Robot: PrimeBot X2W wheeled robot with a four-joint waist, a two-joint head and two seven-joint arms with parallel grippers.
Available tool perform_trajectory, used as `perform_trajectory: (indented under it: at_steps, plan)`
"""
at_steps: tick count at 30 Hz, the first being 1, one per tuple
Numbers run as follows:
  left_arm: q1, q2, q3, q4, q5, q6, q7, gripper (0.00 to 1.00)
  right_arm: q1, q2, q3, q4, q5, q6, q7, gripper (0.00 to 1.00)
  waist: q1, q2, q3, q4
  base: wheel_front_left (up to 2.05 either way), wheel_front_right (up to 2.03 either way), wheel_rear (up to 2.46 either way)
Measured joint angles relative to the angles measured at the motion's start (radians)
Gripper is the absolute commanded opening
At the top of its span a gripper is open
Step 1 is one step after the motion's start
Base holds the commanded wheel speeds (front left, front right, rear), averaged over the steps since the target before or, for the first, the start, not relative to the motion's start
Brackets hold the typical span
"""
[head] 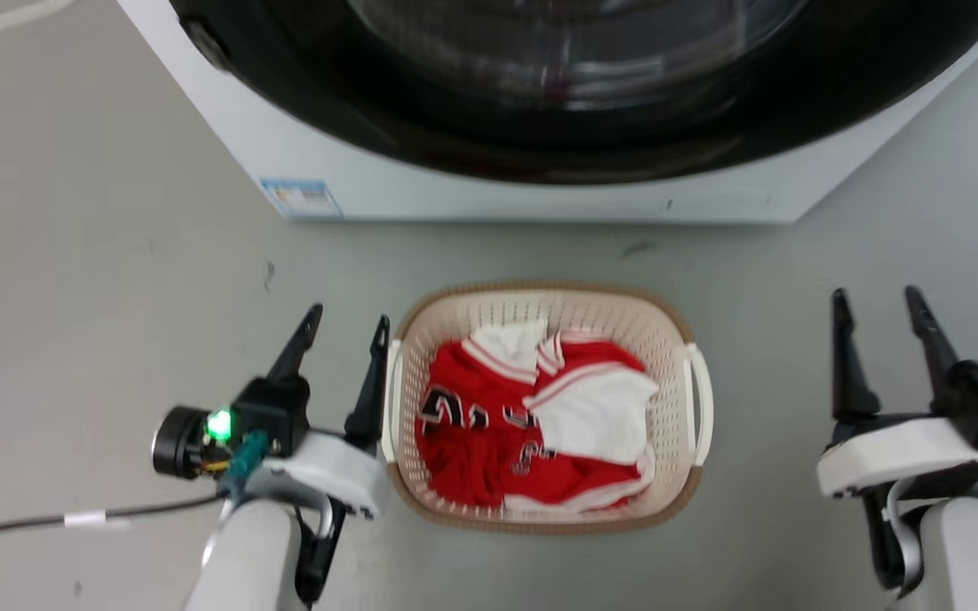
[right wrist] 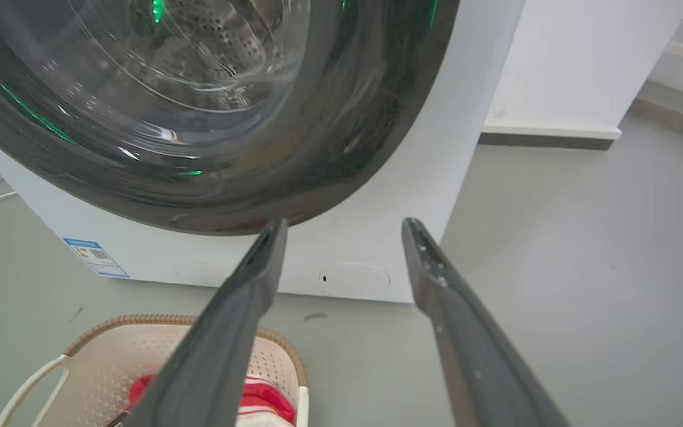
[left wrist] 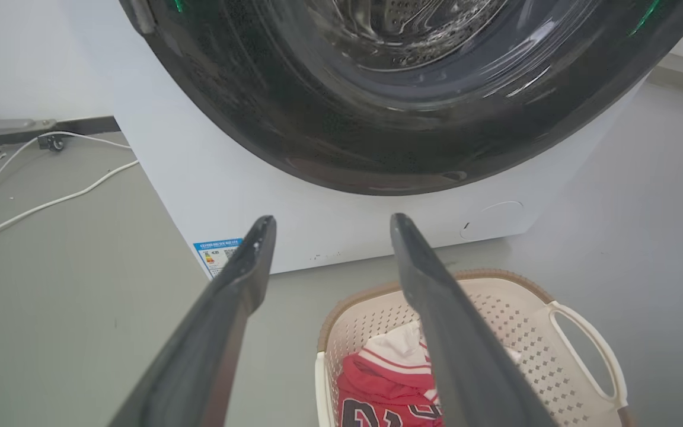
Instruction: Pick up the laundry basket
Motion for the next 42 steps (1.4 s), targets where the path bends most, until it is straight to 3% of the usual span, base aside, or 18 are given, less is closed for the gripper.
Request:
perform_trajectory:
  at_steps: [11,18,28,42]
  plan:
    - [-0.225,0.048,-0.032,0.334,-0.04,-0.019,0.0,1.0,-0.22,-0.001,0.049,0.327,-0.025,0.0,0.0,1.0,0.0,0.0,0.214,0.004,0.0,0.0,0.0]
    - [-0.359,0.076,-0.141,0.496,-0.067,-0.022,0.0,1.0,-0.353,-0.001,0.013,0.542,-0.072,0.0,0.021,1.0,0.0,-0.0001,0.3,0.016,0.0,0.0,0.0]
    - [-0.528,0.062,-0.315,0.742,-0.184,-0.022,0.0,1.0,-0.493,-0.002,-0.011,0.774,-0.097,0.0,0.081,1.0,-0.0001,0.0,0.378,0.046,0.0,0.0,0.0]
    - [-0.646,0.092,-0.575,0.794,-0.465,-0.022,0.179,1.0,-0.638,-0.002,-0.036,0.976,-0.11,0.0,0.201,1.0,-0.0002,-0.0001,0.429,0.046,0.0,0.0,0.0]
